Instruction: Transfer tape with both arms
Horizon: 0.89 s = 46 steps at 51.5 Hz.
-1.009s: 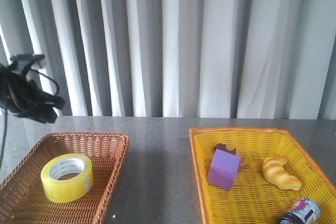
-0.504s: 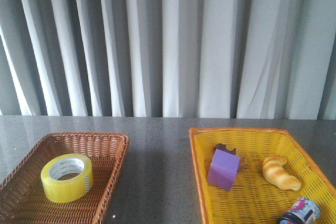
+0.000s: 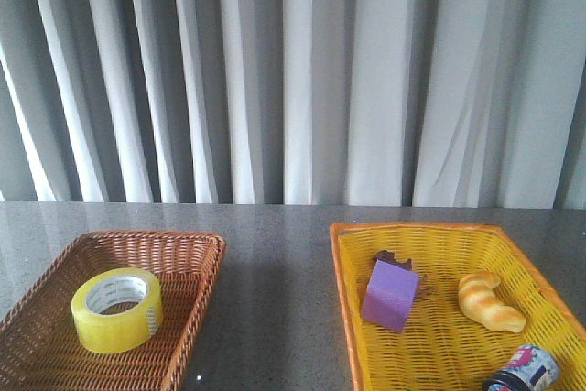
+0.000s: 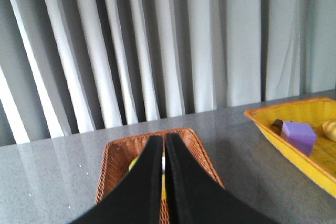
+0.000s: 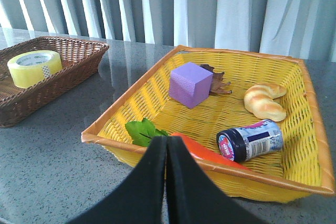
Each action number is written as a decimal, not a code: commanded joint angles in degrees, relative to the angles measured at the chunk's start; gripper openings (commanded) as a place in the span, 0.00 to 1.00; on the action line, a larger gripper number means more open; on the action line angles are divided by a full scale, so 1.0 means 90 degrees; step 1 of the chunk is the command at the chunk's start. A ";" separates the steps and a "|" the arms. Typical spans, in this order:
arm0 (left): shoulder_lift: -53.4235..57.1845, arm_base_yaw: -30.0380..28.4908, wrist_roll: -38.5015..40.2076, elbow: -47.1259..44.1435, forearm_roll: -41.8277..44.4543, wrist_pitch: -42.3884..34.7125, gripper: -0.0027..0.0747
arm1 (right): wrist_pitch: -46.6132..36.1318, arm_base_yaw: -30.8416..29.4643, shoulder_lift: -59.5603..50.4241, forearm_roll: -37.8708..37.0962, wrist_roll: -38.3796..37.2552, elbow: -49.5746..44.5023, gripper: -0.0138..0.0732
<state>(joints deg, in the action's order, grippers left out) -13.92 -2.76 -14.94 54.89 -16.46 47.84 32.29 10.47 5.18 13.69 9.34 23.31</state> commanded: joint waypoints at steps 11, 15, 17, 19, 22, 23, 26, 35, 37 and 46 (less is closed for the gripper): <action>0.0605 0.0005 0.0095 -0.0378 -0.0596 -0.0269 0.03 | -0.0479 -0.0032 0.0138 0.0057 0.0013 0.0153 0.15; 0.0605 0.0005 0.0086 -0.0378 -0.0567 -0.0191 0.03 | -0.0479 -0.0032 0.0138 0.0057 0.0013 0.0153 0.15; 0.0605 0.0005 0.0048 -0.0378 -0.0510 -0.0136 0.03 | -0.0479 -0.0032 0.0138 0.0057 0.0013 0.0153 0.15; 0.0605 0.0005 0.0045 -0.0378 -0.0509 -0.0092 0.03 | -0.0479 -0.0032 0.0138 0.0057 0.0013 0.0153 0.15; 0.0585 0.0005 0.0058 -0.0389 -0.0400 -0.0070 0.03 | -0.0479 -0.0032 0.0138 0.0057 0.0013 0.0153 0.15; 0.0569 0.0005 0.0059 -0.0412 -0.0377 -0.0070 0.03 | -0.0479 -0.0032 0.0138 0.0057 0.0013 0.0153 0.15; 0.0569 0.0005 0.0036 -0.0707 -0.0205 -0.0303 0.03 | -0.0479 -0.0032 0.0138 0.0057 0.0013 0.0153 0.15; 0.0569 0.0005 0.0042 -0.2483 0.0080 -0.2098 0.03 | -0.0475 -0.0032 0.0138 0.0057 0.0013 0.0153 0.15; 0.0569 0.0005 0.0042 -0.2890 0.0064 -0.2506 0.03 | -0.0475 -0.0032 0.0138 0.0057 0.0013 0.0153 0.15; 0.0803 0.0005 0.0034 -0.4422 0.0158 -0.4102 0.03 | -0.0475 -0.0032 0.0138 0.0057 0.0013 0.0153 0.15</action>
<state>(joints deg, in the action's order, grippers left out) -7.20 -2.76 -14.74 19.27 -15.06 22.73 32.24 10.47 5.18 13.73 9.34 23.31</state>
